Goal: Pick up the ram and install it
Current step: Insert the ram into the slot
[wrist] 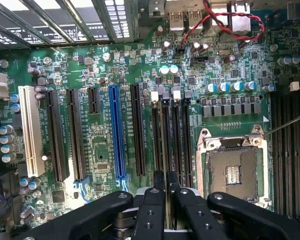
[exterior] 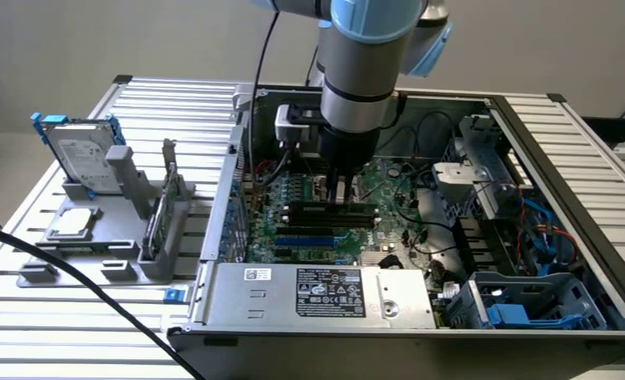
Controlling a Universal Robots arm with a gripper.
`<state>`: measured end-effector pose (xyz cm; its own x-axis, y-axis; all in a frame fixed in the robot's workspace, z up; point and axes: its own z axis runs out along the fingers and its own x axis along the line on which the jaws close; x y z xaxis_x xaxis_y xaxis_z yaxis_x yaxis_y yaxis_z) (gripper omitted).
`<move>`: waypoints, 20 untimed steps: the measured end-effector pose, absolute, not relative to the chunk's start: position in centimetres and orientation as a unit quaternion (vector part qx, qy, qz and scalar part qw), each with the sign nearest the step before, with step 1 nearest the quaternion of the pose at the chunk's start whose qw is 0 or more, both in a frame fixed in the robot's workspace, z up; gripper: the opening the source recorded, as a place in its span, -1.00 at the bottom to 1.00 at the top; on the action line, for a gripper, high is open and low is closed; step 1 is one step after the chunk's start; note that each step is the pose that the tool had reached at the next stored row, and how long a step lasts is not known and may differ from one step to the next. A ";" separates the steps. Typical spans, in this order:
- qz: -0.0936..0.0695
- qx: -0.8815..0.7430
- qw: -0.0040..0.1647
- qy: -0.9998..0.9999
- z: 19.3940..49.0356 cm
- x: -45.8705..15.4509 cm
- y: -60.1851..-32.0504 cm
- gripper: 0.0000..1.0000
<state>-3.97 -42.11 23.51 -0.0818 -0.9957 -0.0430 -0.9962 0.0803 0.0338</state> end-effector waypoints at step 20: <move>0.028 -0.680 0.001 0.733 22.6 -3.8 -42.2 -0.71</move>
